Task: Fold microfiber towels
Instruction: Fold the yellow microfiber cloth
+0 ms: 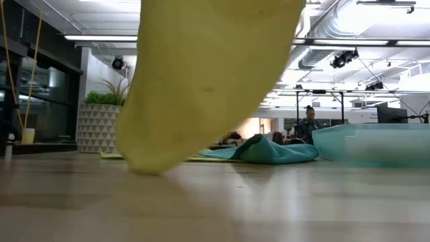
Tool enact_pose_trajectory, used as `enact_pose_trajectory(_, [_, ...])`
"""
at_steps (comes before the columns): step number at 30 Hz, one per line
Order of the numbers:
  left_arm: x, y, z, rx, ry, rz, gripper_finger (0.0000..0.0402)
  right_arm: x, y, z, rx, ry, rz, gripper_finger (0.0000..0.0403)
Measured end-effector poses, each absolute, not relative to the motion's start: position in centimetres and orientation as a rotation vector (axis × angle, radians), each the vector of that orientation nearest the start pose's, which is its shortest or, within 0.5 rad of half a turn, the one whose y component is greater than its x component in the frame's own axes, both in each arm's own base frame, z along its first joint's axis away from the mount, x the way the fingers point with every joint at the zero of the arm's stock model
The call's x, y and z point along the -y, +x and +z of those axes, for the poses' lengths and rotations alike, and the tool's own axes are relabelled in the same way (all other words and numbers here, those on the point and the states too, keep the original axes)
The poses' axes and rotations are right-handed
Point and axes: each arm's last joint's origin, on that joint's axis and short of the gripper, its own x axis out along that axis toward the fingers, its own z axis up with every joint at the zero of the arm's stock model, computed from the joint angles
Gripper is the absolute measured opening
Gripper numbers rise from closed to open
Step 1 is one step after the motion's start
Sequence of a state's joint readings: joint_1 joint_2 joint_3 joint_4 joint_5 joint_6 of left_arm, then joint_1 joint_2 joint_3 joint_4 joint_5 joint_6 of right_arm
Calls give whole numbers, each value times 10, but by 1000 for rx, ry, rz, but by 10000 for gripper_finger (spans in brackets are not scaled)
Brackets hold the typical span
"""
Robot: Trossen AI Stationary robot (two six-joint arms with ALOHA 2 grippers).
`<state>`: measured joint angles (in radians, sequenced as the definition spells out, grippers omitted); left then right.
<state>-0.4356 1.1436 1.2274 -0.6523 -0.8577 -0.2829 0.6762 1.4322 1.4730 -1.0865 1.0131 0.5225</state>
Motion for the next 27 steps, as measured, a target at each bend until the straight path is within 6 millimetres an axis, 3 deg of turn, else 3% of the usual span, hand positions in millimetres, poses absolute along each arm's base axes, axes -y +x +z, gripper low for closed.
enact_pose_trajectory(7, [103,212,358,-530,160,294,1,-148,221,378,-648,-291,-359,0])
enact_pose_trajectory(12, [132,219,336,-659,201,112,1,-148,218,374,-731,-278,-295,0])
enact_pose_trajectory(20, [171,238,290,-786,240,92,13,-161,227,362,-800,-226,-206,0])
enact_pose_trajectory(23, [184,241,300,-759,217,68,5,-172,232,363,-803,-171,-84,0])
enact_pose_trajectory(27, [196,238,340,-614,177,79,4,-180,226,382,-750,-121,-35,0])
